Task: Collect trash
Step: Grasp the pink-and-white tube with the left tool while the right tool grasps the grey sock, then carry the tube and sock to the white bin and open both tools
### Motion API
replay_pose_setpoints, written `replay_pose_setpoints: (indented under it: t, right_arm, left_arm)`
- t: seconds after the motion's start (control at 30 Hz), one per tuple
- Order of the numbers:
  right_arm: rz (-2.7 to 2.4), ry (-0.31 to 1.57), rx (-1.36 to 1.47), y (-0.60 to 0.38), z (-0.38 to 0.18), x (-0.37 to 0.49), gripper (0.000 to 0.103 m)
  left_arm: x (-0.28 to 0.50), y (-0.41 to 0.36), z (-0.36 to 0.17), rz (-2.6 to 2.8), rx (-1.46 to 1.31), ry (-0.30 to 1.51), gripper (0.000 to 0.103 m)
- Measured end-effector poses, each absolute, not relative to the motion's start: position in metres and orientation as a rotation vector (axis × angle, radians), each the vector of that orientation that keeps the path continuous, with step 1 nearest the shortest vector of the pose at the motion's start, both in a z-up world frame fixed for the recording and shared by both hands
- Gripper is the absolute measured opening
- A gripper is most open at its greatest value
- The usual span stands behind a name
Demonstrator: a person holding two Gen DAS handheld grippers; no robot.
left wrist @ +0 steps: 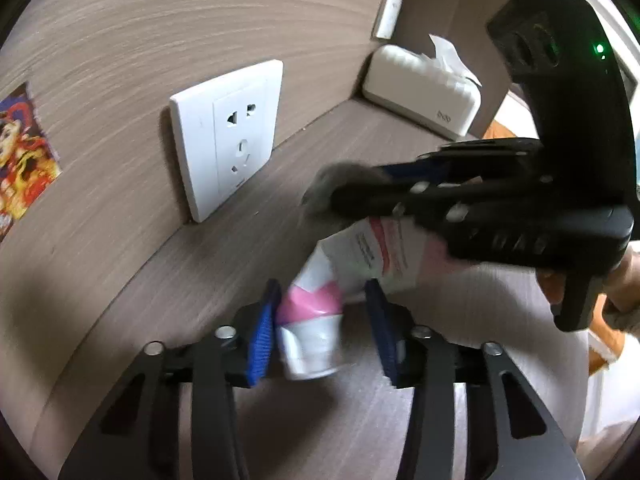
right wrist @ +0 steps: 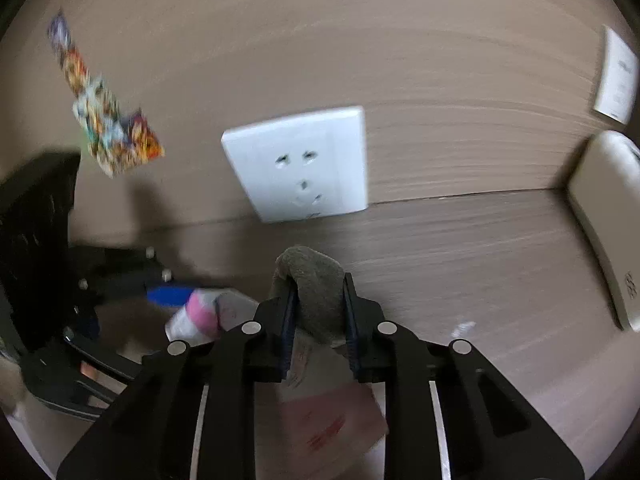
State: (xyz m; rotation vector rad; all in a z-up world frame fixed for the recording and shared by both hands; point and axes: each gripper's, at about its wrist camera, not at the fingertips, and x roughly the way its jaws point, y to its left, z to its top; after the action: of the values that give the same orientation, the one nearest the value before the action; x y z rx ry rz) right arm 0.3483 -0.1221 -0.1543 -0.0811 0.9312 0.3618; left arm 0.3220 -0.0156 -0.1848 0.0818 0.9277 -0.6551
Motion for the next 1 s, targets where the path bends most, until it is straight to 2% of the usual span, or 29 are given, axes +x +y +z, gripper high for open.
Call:
replay_pose_setpoints:
  t: [0.03, 0.57, 1.0]
  right_arm:
    - [0.348, 0.909, -0.078, -0.127, -0.146, 0.343, 0.023]
    - [0.145, 0.612, -0.019, -0.222, -0.036, 0.199, 0.022]
    - [-0.145, 0.567, 0.116, -0.310, -0.021, 0.052, 0.022]
  left_arm:
    - [0.318, -0.017, -0.183, -0.650, 0.093, 0.927, 0.030]
    - [0.233, -0.065, -0.115, -0.683, 0.160, 0.846, 0.030]
    - [0.161, -0.199, -0.099, -0.914, 0.243, 0.818, 0.030]
